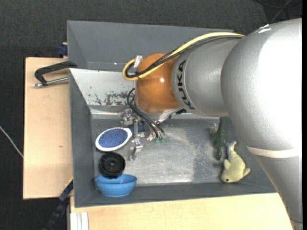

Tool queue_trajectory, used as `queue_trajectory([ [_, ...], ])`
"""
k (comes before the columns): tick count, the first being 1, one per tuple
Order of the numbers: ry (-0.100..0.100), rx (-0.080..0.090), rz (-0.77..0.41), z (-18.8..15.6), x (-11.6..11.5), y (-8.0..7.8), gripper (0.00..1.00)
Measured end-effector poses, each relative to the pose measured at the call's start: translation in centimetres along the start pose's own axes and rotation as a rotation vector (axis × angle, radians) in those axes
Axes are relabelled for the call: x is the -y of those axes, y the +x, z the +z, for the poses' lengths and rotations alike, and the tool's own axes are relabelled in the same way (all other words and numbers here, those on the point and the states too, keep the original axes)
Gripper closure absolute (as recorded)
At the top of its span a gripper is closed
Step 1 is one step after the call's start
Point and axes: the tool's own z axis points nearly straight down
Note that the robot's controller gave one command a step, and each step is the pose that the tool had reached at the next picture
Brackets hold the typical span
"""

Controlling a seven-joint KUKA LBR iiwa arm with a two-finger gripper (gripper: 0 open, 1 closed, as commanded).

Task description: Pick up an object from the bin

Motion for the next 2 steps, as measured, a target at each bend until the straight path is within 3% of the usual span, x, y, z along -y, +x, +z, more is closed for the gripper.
queue_trajectory([
  [1,0.0,0.004,0.002,-0.2,0.1,-0.1,1.0],
  [2,0.001,0.01,-0.159,-17.9,0.0,-0.4,1.0],
])
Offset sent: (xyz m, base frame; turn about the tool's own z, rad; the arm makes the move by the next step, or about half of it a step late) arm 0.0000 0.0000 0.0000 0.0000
